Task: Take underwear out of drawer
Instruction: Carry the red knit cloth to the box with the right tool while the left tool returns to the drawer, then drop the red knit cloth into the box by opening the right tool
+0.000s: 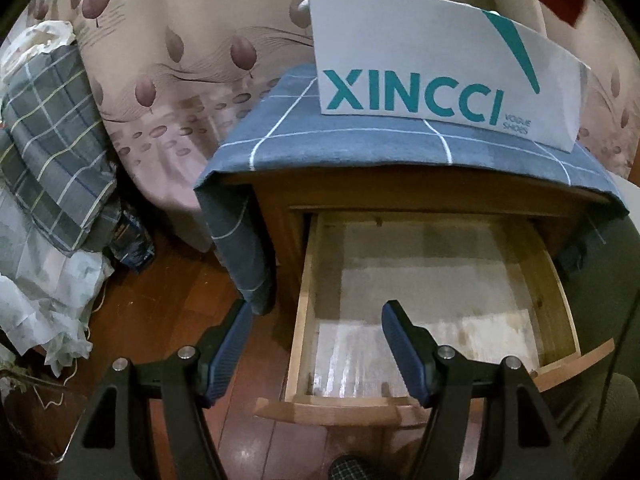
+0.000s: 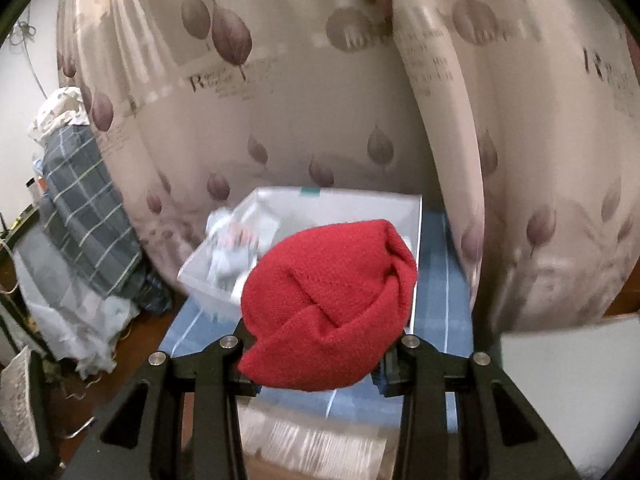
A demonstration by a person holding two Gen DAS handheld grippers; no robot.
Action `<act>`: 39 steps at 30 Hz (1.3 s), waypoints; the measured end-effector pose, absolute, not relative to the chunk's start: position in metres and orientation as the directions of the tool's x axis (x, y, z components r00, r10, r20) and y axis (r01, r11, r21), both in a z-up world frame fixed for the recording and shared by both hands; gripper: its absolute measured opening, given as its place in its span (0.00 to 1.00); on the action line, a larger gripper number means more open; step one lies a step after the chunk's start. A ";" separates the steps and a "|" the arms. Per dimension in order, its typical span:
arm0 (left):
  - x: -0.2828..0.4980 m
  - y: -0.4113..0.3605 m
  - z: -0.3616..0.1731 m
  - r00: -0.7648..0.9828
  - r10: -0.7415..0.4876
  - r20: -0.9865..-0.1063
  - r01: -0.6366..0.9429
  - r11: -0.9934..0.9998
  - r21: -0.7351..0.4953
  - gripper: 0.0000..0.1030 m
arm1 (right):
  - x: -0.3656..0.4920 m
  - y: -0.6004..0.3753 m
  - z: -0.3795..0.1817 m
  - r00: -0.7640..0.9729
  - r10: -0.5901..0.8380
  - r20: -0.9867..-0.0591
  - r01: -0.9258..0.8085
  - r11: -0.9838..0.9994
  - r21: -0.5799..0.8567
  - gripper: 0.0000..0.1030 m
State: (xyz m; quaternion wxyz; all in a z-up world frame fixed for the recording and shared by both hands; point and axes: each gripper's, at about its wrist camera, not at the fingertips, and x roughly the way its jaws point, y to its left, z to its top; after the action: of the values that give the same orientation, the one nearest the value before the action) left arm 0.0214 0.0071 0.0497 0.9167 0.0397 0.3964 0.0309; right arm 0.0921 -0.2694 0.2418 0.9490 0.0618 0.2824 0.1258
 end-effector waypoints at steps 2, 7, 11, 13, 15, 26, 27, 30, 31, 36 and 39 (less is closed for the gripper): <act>0.023 0.008 0.049 0.683 0.092 -0.725 -0.029 0.995 0.100 0.67 | 0.113 -0.262 0.247 0.823 0.244 -0.513 -0.185 0.969 0.165 0.35; 0.022 0.010 0.048 0.679 0.107 -0.726 -0.046 0.994 0.104 0.67 | 0.166 -0.251 0.241 0.838 0.166 -0.520 -0.124 0.986 0.115 0.35; 0.025 0.012 0.046 0.671 0.117 -0.732 -0.052 0.992 0.111 0.67 | 0.217 -0.244 0.224 0.833 0.094 -0.545 -0.057 0.995 0.083 0.36; 0.027 0.011 0.045 0.668 0.122 -0.735 -0.054 0.992 0.116 0.67 | 0.232 -0.242 0.215 0.833 0.054 -0.550 -0.022 0.998 0.065 0.37; 0.028 0.011 0.043 0.661 0.125 -0.740 -0.054 0.991 0.118 0.67 | 0.247 -0.241 0.206 0.821 0.045 -0.568 -0.009 0.998 0.066 0.39; 0.030 0.012 0.040 0.649 0.115 -0.752 -0.054 0.993 0.105 0.67 | 0.235 -0.220 0.173 0.782 0.053 -0.621 -0.071 0.997 -0.004 0.67; 0.029 0.012 0.040 0.649 0.114 -0.752 -0.055 0.993 0.103 0.67 | 0.232 -0.222 0.172 0.784 0.048 -0.619 -0.065 0.998 -0.006 0.69; 0.029 0.012 0.040 0.649 0.113 -0.752 -0.059 0.993 0.098 0.67 | 0.223 -0.230 0.172 0.782 0.046 -0.621 -0.053 0.999 0.007 0.78; 0.031 0.012 0.040 0.648 0.111 -0.753 -0.060 0.994 0.095 0.67 | 0.220 -0.232 0.174 0.782 0.050 -0.621 -0.055 0.998 0.011 0.80; 0.030 0.013 0.041 0.646 0.101 -0.757 -0.069 0.995 0.074 0.67 | 0.188 -0.241 0.190 0.801 0.075 -0.594 -0.067 0.997 0.035 0.87; 0.028 0.013 0.042 0.646 0.106 -0.756 -0.078 0.994 0.073 0.67 | 0.159 -0.246 0.198 0.812 0.110 -0.574 -0.084 0.994 0.071 0.91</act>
State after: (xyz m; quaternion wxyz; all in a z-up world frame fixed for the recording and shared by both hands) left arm 0.0284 0.0128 0.0418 0.9071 0.0171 0.4174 0.0507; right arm 0.1587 -0.2459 0.1977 0.9515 0.0211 0.3026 0.0510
